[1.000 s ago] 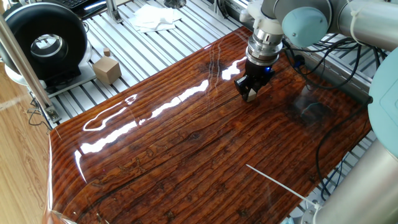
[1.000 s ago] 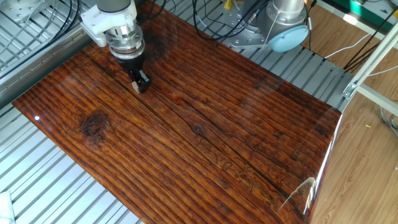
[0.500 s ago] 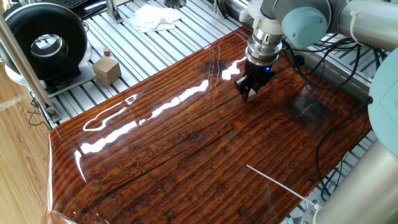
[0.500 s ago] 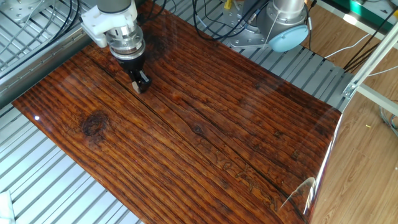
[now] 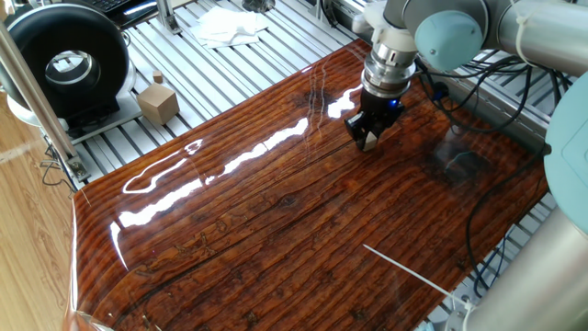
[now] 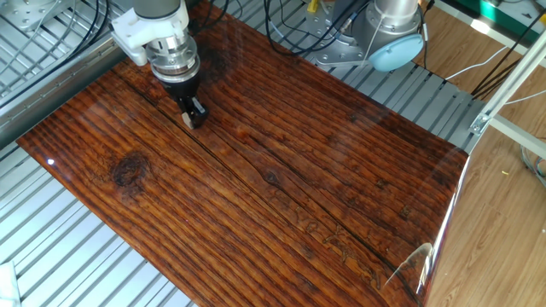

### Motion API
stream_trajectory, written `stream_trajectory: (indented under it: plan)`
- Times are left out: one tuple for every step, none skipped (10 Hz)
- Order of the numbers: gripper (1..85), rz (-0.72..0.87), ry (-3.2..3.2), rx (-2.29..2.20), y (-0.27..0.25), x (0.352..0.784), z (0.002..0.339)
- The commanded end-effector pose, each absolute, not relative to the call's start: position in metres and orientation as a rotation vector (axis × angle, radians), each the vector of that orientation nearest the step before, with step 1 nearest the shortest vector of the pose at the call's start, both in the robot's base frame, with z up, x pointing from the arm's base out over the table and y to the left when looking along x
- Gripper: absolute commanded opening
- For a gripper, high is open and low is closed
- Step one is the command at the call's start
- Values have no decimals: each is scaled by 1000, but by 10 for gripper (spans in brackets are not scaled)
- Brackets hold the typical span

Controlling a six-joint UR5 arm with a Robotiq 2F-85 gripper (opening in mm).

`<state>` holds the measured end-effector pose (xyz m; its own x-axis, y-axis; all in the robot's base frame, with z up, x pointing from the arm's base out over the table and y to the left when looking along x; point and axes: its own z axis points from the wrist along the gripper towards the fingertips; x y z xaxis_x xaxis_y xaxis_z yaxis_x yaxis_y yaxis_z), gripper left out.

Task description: Hold a small block with the gripper and sweep it from left to right on the table

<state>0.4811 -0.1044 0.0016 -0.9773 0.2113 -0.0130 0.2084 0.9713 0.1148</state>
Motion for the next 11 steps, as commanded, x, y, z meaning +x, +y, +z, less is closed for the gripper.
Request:
stream_trajectory:
  plan:
    - [10,175,3085,349,-102,483,3]
    - [10,175,3083,351,-101,484,2]
    - [10,173,3083,351,-101,484,2]
    - [10,173,3083,354,-100,484,2]
    - [10,170,3082,358,-100,483,2]
    - [10,170,3082,361,-99,483,2]
    - [10,170,3082,361,-99,484,3]
    - [10,170,3084,363,-98,483,2]
    - [10,168,3083,368,-96,483,3]
    - [10,163,3084,370,-95,482,3]
    - [10,165,3084,370,-95,482,2]
